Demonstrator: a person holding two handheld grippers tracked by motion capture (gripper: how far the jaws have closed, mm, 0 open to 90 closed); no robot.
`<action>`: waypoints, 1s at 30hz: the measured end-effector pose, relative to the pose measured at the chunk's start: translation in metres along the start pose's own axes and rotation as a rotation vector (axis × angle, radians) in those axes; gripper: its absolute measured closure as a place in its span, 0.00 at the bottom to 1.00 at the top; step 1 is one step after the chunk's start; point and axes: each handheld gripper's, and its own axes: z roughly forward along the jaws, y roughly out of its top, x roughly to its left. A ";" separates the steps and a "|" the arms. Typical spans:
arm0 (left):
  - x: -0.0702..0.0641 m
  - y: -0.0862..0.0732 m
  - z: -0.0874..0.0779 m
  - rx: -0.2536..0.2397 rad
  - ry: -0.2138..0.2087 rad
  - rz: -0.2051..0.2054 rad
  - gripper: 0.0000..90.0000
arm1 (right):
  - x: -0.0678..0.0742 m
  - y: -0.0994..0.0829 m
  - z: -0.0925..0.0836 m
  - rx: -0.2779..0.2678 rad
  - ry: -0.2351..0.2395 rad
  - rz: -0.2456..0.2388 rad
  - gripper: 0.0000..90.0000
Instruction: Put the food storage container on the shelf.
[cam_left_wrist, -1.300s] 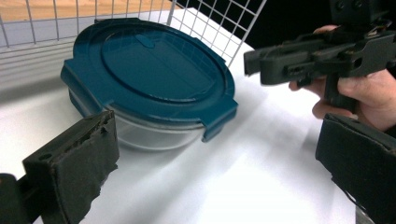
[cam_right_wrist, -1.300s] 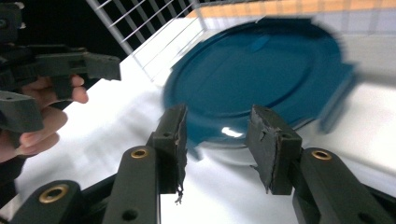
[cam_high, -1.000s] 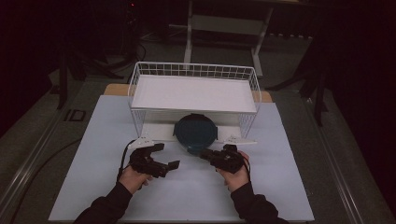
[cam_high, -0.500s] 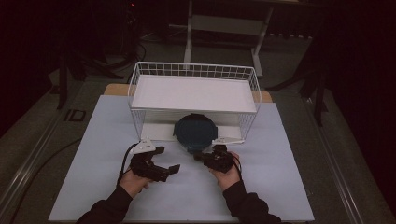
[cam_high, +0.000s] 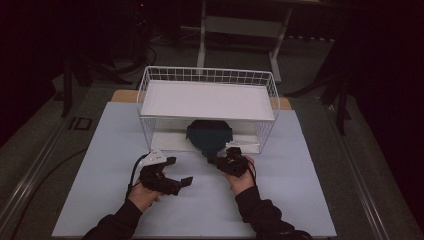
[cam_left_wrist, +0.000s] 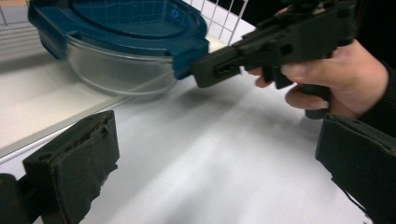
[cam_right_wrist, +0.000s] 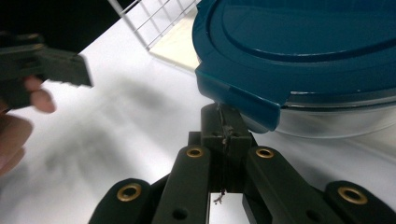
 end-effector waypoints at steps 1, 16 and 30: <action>0.000 0.000 0.000 -0.002 0.000 0.001 0.00 | -0.001 0.001 0.001 -0.002 -0.002 0.001 1.00; 0.001 -0.002 -0.004 -0.023 -0.002 -0.005 0.00 | -0.023 0.015 0.016 -0.015 -0.045 0.055 1.00; -0.001 -0.001 -0.006 -0.026 0.001 0.010 0.00 | -0.014 0.016 0.016 -0.026 -0.026 0.011 0.84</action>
